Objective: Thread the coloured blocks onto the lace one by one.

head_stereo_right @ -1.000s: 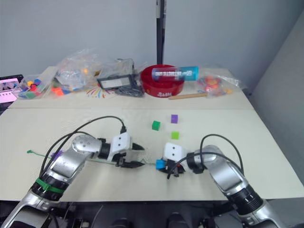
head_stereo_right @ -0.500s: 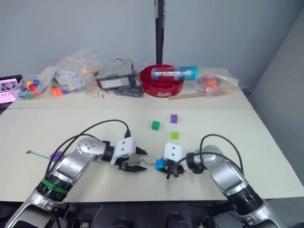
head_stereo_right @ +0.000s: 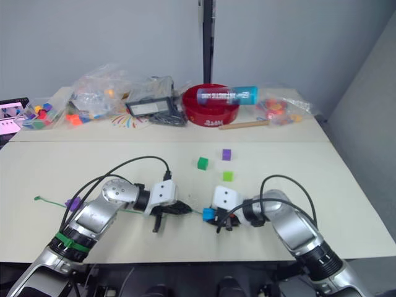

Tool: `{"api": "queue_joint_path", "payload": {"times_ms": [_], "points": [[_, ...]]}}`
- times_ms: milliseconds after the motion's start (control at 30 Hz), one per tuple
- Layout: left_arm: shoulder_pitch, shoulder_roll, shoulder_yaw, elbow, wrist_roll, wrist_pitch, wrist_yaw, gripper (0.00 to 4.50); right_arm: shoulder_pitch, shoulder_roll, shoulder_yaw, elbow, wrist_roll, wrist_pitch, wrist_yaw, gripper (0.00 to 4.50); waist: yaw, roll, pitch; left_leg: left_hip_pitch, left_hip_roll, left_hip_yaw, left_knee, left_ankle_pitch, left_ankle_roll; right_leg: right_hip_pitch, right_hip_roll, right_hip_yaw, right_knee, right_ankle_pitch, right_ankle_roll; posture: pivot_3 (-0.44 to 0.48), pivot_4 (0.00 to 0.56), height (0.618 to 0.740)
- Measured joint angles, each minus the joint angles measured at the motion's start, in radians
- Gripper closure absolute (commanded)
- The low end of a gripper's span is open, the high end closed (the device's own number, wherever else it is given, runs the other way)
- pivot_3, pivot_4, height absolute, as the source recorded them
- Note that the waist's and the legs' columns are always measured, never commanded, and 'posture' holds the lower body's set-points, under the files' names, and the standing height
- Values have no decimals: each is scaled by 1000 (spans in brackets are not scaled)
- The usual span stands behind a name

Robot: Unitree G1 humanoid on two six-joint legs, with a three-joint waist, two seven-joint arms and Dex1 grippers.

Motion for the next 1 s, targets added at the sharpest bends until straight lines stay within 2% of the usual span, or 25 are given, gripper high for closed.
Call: {"api": "queue_joint_path", "payload": {"times_ms": [800, 967, 1000], "points": [[-35, -93, -58, 76, 41, -1, 27, 4500, -3, 0, 2, -6, 1, 15, 2, 3222, 0, 0, 0, 0, 0, 0, 0, 0, 0, 0, 0, 0, 0, 0, 0, 0, 150, 731], [-26, -83, -35, 37, 1, 47, 14, 3000, -3, 0, 2, -12, 2, 27, 2, 3222, -1, 0, 0, 0, 0, 0, 0, 0, 0, 0, 0, 0, 0, 0, 0, 0, 150, 731], [-25, -75, -30, 26, -11, 54, 8, 2649, -3, 0, 2, -12, 2, 29, 1, 2722, -1, 0, 0, 0, 0, 0, 0, 0, 0, 0, 0, 0, 0, 0, 0, 0, 150, 731]]}}
